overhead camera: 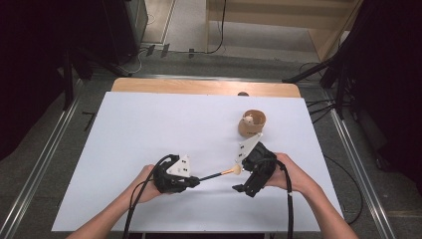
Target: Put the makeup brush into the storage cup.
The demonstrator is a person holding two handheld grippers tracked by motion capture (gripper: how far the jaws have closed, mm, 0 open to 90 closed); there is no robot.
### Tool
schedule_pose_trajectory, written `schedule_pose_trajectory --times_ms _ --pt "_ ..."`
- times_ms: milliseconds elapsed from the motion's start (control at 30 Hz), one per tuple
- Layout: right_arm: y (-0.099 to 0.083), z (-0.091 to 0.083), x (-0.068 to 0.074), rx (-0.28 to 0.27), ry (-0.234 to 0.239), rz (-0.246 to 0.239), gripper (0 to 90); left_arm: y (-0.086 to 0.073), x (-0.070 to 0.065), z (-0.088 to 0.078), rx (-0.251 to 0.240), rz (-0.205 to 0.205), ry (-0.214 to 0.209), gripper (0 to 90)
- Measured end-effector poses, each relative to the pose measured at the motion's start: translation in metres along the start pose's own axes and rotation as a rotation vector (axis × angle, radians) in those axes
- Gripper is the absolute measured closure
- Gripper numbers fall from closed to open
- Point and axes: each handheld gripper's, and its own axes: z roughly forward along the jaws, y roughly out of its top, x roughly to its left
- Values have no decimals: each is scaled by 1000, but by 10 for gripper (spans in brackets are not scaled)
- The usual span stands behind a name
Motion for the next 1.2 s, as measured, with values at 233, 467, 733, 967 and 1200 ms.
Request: schedule_pose_trajectory --times_ms 233,467,733,967,1200 --pt "-20 -5 3 -122 -47 59 0 -4 1 -2 -24 -20 1 861" --pt "-39 4 10 -150 -77 130 0 -7 1 -5 -49 -42 11 861" --pt "-55 12 13 -188 -85 192 0 -9 2 -7 -85 -68 32 861" --pt "-57 15 14 -203 -85 220 0 -8 2 -5 -123 -82 46 861" --pt "-58 18 16 -208 -96 227 0 -7 -2 0 -160 -106 59 861"
